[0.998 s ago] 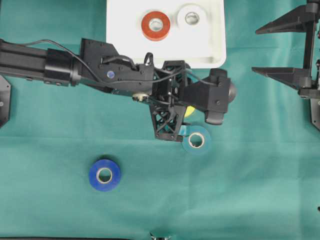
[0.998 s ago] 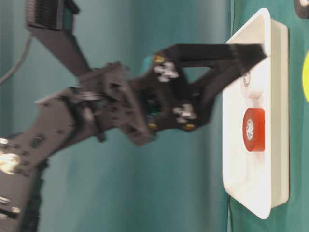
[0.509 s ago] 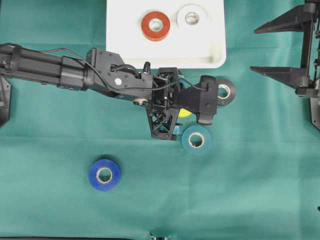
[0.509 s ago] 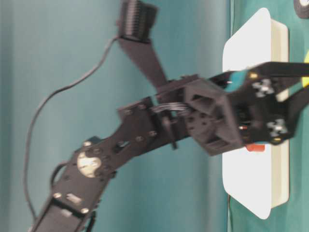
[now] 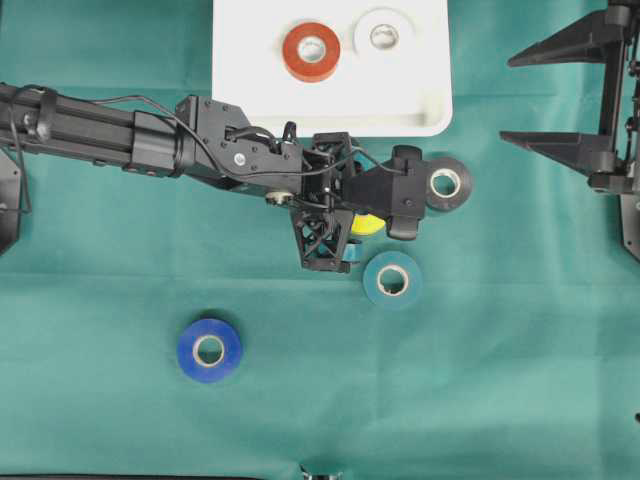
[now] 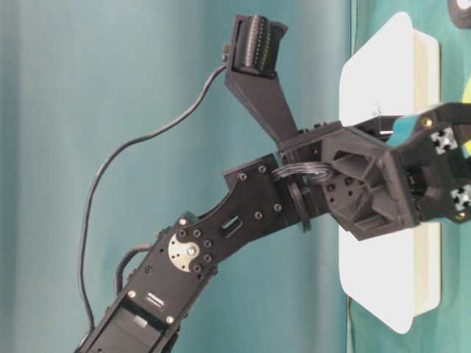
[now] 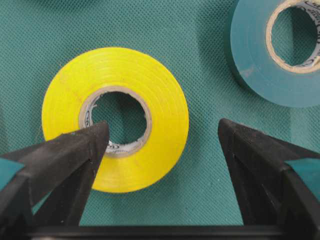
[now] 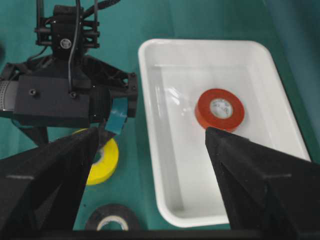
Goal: Pick up the tape from a random location and place it into the white case.
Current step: 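Lower the left gripper and close it on the yellow roll's rim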
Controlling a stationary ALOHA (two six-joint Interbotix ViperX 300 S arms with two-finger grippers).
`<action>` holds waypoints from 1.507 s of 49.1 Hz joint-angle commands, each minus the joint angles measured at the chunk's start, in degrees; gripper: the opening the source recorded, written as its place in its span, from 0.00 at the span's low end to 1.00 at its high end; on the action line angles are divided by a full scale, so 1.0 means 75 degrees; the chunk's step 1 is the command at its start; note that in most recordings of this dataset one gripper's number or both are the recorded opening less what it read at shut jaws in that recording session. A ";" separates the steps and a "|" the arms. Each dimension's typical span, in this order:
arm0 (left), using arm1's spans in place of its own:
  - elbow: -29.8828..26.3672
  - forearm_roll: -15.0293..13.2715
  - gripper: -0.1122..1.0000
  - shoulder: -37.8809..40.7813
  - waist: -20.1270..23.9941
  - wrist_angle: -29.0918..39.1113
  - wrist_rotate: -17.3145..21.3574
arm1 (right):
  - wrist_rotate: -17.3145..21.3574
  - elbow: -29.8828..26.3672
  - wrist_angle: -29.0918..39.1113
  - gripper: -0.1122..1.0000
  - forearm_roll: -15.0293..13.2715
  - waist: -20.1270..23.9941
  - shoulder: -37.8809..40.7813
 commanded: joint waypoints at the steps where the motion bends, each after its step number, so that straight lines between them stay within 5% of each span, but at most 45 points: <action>1: -0.0070 0.0023 0.98 -0.0070 0.0059 -0.0047 0.0047 | 0.0012 -0.0082 -0.0035 0.87 -0.0035 -0.0035 0.0012; 29: -0.0141 -0.0012 0.92 0.0082 -0.0070 0.0035 0.0152 | 0.0012 -0.0082 -0.0035 0.87 -0.0047 -0.0117 0.0012; 33: -0.0164 -0.0012 0.80 0.0094 -0.0082 0.0141 0.0164 | 0.0012 -0.0082 -0.0035 0.87 -0.0047 -0.0117 0.0012; 43: -0.0234 0.0000 0.32 0.0094 -0.0105 0.0316 0.0188 | 0.0012 -0.0059 -0.0035 0.87 -0.0047 -0.0117 0.0012; 74: -0.0504 -0.0023 0.31 0.0035 -0.0187 0.0551 0.0363 | 0.0012 0.0000 -0.0047 0.87 -0.0059 -0.0141 0.0012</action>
